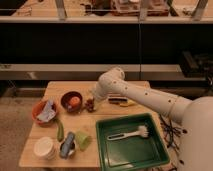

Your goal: Place grapes in paper cup

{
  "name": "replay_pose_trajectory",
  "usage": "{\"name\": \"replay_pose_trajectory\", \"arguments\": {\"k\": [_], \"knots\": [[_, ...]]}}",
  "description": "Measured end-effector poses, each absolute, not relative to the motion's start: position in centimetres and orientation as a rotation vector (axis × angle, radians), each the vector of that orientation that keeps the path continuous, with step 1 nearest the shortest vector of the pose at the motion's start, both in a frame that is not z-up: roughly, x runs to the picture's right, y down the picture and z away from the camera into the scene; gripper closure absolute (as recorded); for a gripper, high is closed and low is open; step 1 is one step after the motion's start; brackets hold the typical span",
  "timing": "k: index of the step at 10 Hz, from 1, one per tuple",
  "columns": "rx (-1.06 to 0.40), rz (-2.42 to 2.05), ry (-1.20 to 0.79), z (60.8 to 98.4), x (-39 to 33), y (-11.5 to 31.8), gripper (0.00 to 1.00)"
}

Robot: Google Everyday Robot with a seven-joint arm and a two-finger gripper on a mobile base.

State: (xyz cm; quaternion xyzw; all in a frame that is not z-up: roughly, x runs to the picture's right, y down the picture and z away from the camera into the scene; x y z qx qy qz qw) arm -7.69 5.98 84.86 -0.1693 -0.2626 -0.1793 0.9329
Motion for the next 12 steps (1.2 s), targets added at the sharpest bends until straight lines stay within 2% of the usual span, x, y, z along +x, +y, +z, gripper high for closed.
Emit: {"name": "replay_pose_trajectory", "arguments": {"k": [5, 12], "knots": [[-0.348, -0.414, -0.507, 87.9, -8.2, 7.5, 0.35], [-0.357, -0.434, -0.510, 90.0, -8.9, 8.6, 0.35]]}}
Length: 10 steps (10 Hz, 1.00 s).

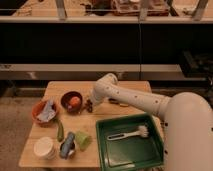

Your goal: Place grapes in paper cup

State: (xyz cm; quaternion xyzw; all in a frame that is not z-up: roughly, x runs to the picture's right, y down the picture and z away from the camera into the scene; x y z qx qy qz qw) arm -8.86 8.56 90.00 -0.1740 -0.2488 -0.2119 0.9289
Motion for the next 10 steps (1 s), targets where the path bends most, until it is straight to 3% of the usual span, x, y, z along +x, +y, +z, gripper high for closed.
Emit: {"name": "replay_pose_trajectory", "arguments": {"k": [6, 8, 10], "knots": [[-0.374, -0.450, -0.496, 91.1, -9.2, 8.8, 0.35], [-0.384, -0.440, -0.495, 91.4, -9.3, 8.8, 0.46], [-0.400, -0.419, -0.502, 91.2, -9.4, 8.7, 0.70]]}}
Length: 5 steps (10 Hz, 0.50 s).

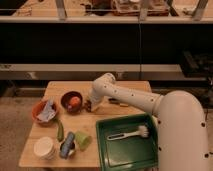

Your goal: Place grapes in paper cup

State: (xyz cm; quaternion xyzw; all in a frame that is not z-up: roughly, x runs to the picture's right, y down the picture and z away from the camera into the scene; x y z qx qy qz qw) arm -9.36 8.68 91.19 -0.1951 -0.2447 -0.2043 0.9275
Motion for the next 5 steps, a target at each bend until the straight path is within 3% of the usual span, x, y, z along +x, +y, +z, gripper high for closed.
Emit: {"name": "replay_pose_trajectory", "arguments": {"k": [3, 5], "knots": [[-0.429, -0.386, -0.542, 89.8, -9.7, 9.5, 0.98], [-0.422, -0.368, -0.569, 88.7, -9.6, 9.3, 1.00]]}}
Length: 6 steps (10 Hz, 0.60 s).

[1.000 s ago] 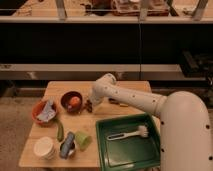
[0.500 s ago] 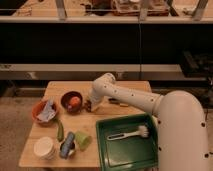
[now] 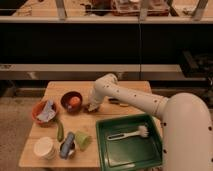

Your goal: Place grapes in paper cup

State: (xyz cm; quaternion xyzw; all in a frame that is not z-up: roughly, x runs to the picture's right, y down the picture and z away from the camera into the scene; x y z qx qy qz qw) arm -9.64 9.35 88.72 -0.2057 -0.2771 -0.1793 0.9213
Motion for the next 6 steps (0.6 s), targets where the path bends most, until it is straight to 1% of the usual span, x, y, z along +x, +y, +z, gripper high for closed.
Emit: {"name": "replay_pose_trajectory", "arguments": {"k": [1, 3, 6], "knots": [[-0.406, -0.360, -0.582, 87.7, -9.4, 8.7, 1.00], [-0.363, -0.352, -0.607, 84.3, -9.1, 6.5, 1.00], [-0.298, -0.374, -0.665, 77.1, -8.9, 3.0, 1.00]]}}
